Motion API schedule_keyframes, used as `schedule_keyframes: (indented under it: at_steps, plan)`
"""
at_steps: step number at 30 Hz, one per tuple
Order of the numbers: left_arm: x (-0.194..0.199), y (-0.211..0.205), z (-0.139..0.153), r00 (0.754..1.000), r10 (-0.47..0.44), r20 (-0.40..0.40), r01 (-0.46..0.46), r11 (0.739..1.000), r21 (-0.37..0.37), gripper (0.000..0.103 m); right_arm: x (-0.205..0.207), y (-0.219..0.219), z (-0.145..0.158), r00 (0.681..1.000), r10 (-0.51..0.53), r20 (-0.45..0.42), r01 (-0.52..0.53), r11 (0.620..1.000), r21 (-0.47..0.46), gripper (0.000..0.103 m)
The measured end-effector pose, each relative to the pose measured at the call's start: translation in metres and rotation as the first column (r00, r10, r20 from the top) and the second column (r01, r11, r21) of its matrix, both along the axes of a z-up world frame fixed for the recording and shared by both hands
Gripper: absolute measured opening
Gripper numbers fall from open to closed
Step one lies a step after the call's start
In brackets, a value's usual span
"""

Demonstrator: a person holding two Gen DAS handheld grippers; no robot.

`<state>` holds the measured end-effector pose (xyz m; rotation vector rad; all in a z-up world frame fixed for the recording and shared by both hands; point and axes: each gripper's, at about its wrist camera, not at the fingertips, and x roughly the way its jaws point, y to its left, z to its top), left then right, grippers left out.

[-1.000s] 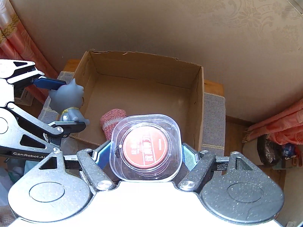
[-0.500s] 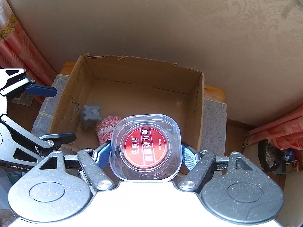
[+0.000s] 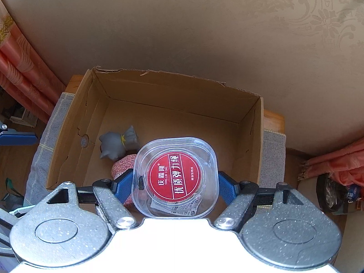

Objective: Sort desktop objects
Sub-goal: 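Release the cat figurine from the left tool while the right tool releases the clear box, then move both tools back toward the clear bottle and the white card box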

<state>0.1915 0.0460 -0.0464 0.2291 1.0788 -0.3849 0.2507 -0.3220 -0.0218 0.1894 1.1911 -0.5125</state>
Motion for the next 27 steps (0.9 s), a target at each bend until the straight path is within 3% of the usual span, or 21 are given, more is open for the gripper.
schedule_keyframes:
  at_steps: [9, 23, 27]
  plan:
    - [-0.006, 0.008, -0.001, 1.000, 0.020, -0.002, -0.020, 1.000, 0.005, 0.082, 0.007, 0.003, 0.005, 1.000, -0.023, 0.013, 0.023, 0.999, -0.029, 0.085]
    - [-0.046, 0.015, -0.004, 1.000, 0.013, 0.003, -0.013, 1.000, 0.023, 0.083, -0.026, 0.028, 0.010, 0.997, -0.076, 0.025, 0.076, 0.997, -0.007, 0.097]
    - [-0.061, 0.020, -0.008, 0.999, 0.026, -0.022, -0.025, 0.999, 0.026, 0.090, -0.036, 0.041, 0.011, 0.996, -0.083, 0.042, 0.083, 0.997, 0.003, 0.100]
